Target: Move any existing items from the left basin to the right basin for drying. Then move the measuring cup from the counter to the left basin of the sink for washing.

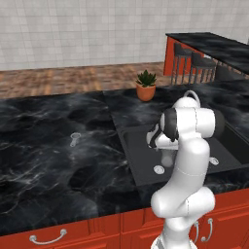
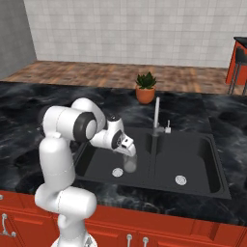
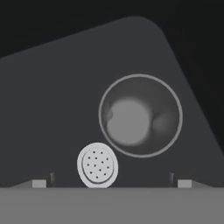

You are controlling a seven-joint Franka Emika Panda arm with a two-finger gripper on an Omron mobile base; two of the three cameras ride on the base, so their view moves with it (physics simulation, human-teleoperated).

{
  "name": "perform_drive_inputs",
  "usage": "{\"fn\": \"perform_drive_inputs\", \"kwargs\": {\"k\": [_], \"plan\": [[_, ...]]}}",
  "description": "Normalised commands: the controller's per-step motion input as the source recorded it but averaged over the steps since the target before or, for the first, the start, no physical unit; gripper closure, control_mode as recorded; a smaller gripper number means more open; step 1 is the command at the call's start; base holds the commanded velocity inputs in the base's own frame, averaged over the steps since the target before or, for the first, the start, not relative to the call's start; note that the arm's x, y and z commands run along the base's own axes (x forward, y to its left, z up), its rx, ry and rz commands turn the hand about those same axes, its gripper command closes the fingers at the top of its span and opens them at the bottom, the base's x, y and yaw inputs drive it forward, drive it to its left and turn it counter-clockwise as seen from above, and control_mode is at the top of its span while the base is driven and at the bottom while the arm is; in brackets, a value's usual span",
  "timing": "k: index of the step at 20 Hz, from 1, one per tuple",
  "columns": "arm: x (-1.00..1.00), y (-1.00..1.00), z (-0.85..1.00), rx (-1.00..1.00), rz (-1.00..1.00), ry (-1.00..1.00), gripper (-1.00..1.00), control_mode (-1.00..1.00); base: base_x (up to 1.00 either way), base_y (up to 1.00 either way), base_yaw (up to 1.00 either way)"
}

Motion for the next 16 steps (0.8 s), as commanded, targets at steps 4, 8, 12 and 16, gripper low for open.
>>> {"fn": "perform_drive_inputs", "kwargs": {"k": [4,8,12,16], "plan": [[0.1,-0.08,-0.18,0.0,0.04,0.0,-1.0,-1.0,0.0,0.0,0.0],[0.16,-0.1,-0.2,0.0,0.05,0.0,-1.0,-1.0,0.0,0.0,0.0],[0.18,-0.08,-0.18,0.0,0.06,0.0,-1.0,-1.0,0.0,0.0,0.0],[0.17,-0.03,-0.13,0.0,0.05,0.0,-1.0,-1.0,0.0,0.0,0.0]]}}
